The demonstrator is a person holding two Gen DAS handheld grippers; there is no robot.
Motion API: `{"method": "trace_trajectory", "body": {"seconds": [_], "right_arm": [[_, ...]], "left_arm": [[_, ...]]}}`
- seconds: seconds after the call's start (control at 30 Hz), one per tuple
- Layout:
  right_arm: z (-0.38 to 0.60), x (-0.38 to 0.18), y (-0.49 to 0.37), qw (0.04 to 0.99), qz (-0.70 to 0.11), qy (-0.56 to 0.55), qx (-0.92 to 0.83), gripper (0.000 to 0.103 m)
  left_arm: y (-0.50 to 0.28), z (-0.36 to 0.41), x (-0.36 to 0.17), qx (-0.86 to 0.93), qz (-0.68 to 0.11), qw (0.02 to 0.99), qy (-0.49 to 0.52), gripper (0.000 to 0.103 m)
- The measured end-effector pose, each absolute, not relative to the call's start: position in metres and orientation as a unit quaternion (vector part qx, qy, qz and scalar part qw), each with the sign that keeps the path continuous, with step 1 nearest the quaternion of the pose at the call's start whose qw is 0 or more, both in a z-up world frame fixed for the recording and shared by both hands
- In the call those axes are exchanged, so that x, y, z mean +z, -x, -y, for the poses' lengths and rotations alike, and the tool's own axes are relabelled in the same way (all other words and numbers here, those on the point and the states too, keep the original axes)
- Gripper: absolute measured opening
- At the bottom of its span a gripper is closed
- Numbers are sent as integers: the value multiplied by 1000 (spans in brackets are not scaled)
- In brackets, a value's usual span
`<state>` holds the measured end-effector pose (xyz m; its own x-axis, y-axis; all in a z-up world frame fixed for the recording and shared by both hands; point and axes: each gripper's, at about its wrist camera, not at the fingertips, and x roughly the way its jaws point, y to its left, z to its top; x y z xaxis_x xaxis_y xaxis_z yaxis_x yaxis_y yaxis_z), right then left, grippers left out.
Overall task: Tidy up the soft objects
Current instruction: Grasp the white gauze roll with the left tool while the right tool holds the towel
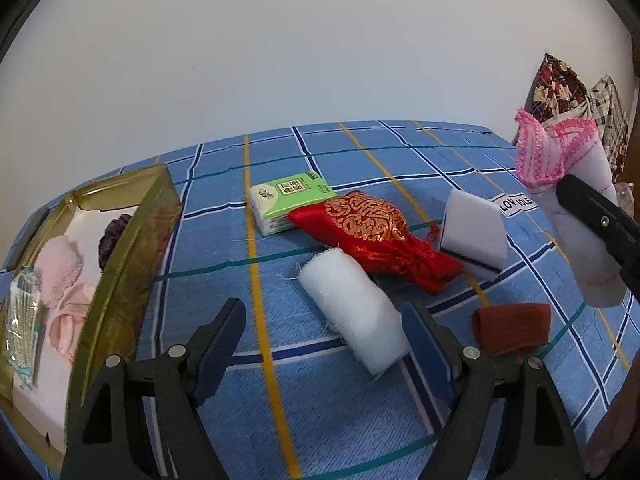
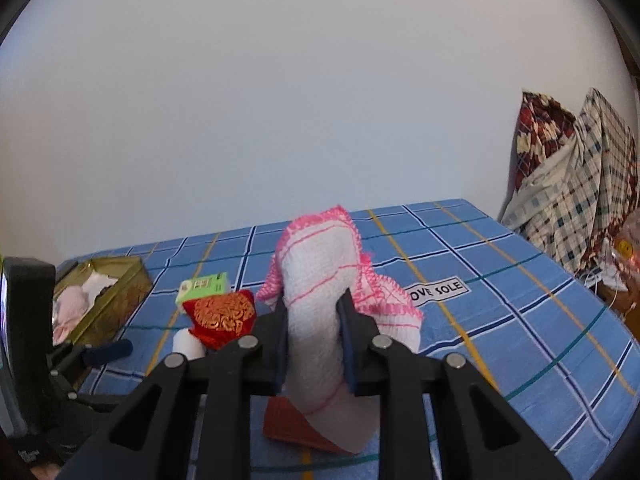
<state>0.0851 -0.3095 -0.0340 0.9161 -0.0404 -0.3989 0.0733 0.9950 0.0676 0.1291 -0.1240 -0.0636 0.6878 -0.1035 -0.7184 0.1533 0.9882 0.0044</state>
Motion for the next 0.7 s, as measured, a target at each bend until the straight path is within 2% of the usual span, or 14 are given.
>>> {"method": "trace_trajectory", "body": {"seconds": [0.53, 0.7], "right_arm": [[280, -45, -95, 978, -207, -19, -19, 22], [280, -46, -94, 978, -205, -21, -20, 22]], "left_arm": [[-151, 131, -78, -91, -425, 900, -30, 82], [-144, 127, -77, -130, -418, 899, -12, 50]]}}
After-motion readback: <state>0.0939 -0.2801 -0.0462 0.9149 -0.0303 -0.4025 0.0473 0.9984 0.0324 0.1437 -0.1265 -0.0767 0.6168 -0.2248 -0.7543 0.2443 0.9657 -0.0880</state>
